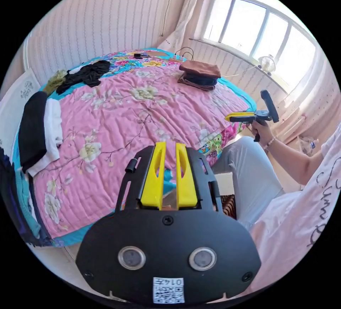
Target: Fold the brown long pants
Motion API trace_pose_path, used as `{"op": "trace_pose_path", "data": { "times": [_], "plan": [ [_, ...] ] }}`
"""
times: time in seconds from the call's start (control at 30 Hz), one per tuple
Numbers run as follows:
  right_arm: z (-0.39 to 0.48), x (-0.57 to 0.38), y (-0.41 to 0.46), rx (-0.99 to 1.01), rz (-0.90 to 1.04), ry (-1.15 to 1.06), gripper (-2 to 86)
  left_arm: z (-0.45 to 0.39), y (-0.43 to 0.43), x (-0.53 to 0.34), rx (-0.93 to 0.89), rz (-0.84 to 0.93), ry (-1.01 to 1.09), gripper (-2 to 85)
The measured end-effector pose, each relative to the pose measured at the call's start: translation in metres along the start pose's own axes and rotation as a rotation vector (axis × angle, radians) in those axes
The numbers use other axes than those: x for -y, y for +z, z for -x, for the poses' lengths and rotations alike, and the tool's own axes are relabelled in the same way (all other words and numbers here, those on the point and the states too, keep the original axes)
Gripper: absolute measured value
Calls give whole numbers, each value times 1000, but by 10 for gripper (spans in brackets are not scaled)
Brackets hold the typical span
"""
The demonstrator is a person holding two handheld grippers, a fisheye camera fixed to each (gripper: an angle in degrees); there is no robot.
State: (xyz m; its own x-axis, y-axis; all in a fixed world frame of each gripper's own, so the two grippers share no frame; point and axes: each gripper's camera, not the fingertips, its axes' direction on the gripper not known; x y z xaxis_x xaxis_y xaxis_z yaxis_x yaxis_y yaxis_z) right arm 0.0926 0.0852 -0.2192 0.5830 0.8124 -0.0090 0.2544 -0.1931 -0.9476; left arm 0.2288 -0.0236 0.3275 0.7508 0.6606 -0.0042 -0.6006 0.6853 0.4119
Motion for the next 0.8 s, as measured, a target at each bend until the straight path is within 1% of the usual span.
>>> {"op": "trace_pose_path", "data": {
  "times": [0.07,0.13,0.2,0.23,0.33,0.4,0.47,0.53,0.57,0.67,0.73,0.8],
  "plan": [
    [-29,4,-13,-106,-146,85,123,-13,20,28,4,-9,75,44],
    [-47,10,-21,-131,-226,84,133,-26,51,64,19,-93,186,12],
    [-65,16,-27,-138,-305,59,136,-33,78,94,31,-160,241,4],
    [-78,22,-31,-141,-354,58,138,-34,89,107,17,-161,253,4],
    [-121,33,-41,-144,-453,121,147,-36,157,190,-72,-157,263,20],
    [-152,36,-37,-114,-481,187,158,-37,190,230,-63,-165,251,44],
    [-194,34,-21,-15,-493,274,171,-34,220,270,-70,-191,221,72],
    [-218,26,-7,68,-526,300,176,-21,263,321,-113,-169,144,103],
    [-229,18,3,86,-561,296,176,-17,274,332,-123,-158,122,110],
    [-250,7,26,36,-633,306,174,12,332,375,-176,-95,-10,114],
    [-267,11,33,31,-602,369,169,41,373,396,-292,-78,-185,114],
    [-282,14,35,42,-632,424,160,53,401,410,-323,-66,-237,115]
  ]
}}
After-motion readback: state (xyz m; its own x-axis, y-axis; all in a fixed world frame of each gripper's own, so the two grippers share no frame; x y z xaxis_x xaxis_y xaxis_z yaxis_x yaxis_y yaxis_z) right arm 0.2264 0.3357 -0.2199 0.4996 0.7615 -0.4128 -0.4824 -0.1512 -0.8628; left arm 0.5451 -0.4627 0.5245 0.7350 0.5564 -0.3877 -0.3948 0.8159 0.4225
